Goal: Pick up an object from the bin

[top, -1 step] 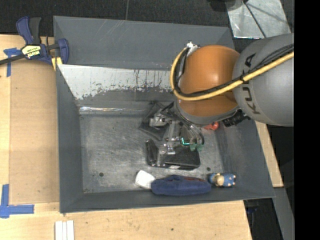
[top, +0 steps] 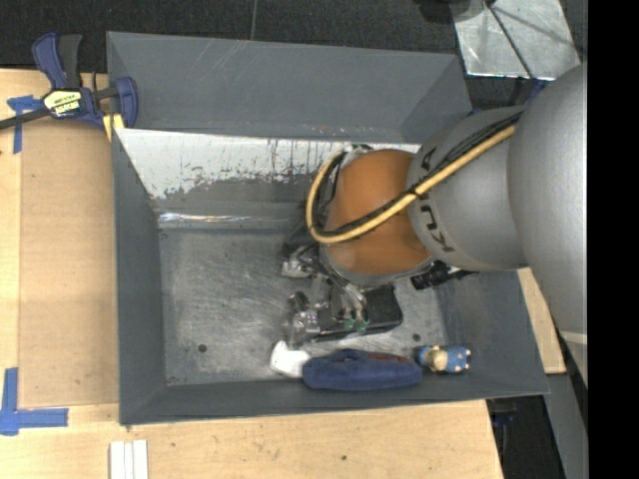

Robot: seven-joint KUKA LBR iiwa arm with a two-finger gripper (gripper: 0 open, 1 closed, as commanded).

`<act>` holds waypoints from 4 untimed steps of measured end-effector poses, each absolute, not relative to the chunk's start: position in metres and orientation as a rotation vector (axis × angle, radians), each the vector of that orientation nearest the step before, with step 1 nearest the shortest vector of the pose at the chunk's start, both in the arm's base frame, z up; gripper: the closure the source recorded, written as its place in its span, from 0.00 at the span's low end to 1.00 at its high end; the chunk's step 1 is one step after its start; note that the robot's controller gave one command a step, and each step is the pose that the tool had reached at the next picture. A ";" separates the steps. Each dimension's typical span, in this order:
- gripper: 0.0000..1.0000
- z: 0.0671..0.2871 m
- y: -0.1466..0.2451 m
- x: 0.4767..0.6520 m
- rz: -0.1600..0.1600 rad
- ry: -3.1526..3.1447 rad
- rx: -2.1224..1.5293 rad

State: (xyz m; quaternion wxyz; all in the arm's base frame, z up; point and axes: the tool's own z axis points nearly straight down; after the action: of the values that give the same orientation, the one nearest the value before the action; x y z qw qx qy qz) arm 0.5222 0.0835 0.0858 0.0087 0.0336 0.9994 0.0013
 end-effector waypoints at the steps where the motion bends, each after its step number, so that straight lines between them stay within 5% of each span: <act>1: 0.00 0.095 0.026 0.499 -0.003 3.129 -0.250; 2: 0.00 0.077 -0.025 0.509 0.008 2.941 -1.024; 3: 1.00 0.079 -0.024 0.511 0.006 2.937 -1.017; 4: 1.00 0.078 -0.085 0.543 0.008 3.028 -0.768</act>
Offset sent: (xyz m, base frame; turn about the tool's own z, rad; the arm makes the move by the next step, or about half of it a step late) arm -0.0248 -0.0549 0.0085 -0.2306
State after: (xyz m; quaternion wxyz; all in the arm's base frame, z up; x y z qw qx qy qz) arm 0.5426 -0.0853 0.0782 0.0091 -0.2459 0.9693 0.0027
